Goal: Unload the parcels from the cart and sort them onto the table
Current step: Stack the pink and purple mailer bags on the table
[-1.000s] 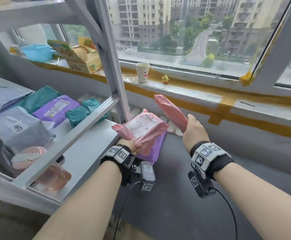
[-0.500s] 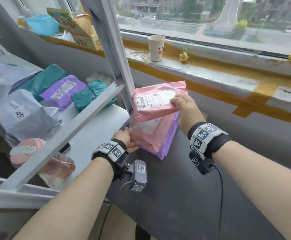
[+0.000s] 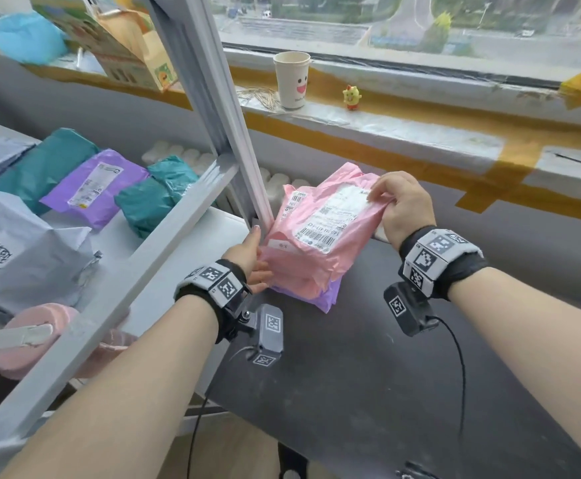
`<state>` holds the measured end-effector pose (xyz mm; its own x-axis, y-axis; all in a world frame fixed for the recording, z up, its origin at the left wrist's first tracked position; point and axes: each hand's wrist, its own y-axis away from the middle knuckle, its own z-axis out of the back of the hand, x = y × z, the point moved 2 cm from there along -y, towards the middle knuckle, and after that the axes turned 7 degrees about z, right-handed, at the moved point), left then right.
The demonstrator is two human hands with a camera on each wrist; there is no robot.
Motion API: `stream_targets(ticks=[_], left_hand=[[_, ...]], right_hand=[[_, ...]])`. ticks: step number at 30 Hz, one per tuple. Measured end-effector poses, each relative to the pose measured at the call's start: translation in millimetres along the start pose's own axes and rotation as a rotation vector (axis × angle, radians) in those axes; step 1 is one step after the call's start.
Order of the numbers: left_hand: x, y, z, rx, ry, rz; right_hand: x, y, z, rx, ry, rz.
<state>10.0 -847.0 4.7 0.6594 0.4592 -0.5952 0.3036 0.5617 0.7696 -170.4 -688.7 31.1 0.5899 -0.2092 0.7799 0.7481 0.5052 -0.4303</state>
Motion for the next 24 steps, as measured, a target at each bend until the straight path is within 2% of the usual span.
stream_targets(ticks=[2, 5, 8, 9, 12, 16, 18, 24], left_hand=[[1.3, -3.6, 3.5, -0.03, -0.038, -0.023], [3.5, -6.8, 11.6, -0.068, -0.066, -0.041], [7.3, -8.8, 21.8, -0.094, -0.146, -0.067], [8.4, -9.0, 24.7, -0.104, -0.147, -0.072], [8.8, -6.0, 28.0, -0.114, -0.193, -0.118], [8.1, -16.3, 26.7, -0.185, -0.328, -0.218], [4.8, -15.3, 21.7, -0.171, -0.362, -0.255], [2.6, -18.1, 15.0, -0.151, -0.341, -0.227]], right_hand=[[2.4, 0.1, -10.2, 0.018, -0.018, 0.005], [11.2, -1.4, -32.8, 0.125, -0.045, 0.009], [8.5, -5.1, -53.9, 0.236, 0.048, 0.003], [4.4, -6.5, -56.5, 0.253, 0.128, -0.029], [-2.9, -5.6, -55.3, 0.298, 0.268, -0.266], [2.5, 1.7, -57.2, 0.311, 0.121, -0.466], [4.8, 5.7, -59.5, 0.312, 0.081, -0.585], [10.5, 21.4, -70.6, 0.349, 0.076, -0.601]])
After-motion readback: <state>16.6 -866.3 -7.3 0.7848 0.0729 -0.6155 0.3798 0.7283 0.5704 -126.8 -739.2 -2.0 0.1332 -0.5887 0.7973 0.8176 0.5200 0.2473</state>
